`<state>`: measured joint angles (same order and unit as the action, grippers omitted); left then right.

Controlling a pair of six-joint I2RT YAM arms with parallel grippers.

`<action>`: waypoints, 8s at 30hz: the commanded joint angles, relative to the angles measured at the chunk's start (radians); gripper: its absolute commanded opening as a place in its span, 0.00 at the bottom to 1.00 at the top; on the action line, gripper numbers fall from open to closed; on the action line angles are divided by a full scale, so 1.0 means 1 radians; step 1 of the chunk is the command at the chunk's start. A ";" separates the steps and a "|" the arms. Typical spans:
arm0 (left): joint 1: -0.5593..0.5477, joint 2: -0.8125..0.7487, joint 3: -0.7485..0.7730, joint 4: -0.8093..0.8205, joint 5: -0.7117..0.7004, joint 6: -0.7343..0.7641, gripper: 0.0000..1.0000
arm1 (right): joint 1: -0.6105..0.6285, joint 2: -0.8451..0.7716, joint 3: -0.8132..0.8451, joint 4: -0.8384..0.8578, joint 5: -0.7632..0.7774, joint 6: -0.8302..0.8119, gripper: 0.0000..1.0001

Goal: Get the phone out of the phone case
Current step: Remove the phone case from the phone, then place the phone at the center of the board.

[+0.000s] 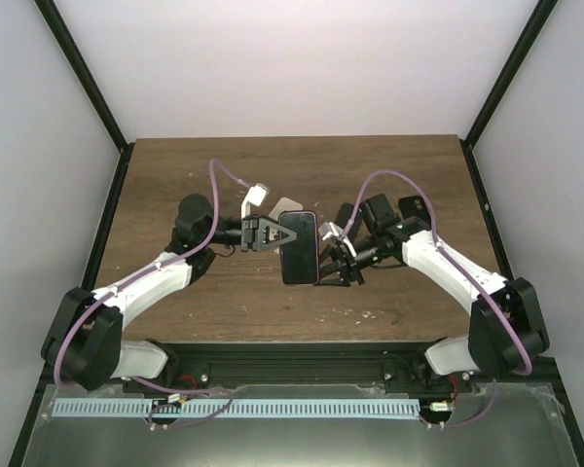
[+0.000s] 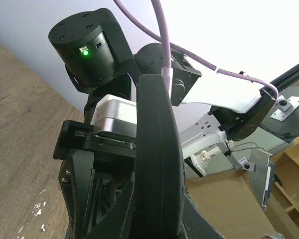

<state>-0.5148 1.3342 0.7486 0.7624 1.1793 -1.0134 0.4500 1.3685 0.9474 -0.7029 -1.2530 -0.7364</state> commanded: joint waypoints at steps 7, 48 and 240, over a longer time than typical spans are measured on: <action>-0.054 -0.035 -0.015 0.050 0.154 -0.069 0.00 | -0.047 0.037 0.141 0.106 -0.023 0.164 0.37; -0.038 0.084 0.150 -0.601 -0.147 0.392 0.04 | -0.084 -0.037 -0.007 0.385 -0.185 0.504 0.22; -0.582 0.392 0.205 -0.619 -1.930 1.509 0.00 | -0.765 -0.215 -0.155 0.475 0.340 0.856 0.01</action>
<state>-1.1984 1.6531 0.9466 -0.1284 -0.7563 0.2901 -0.3016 1.1534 0.7845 -0.2527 -0.8772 0.1333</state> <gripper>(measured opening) 0.080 0.053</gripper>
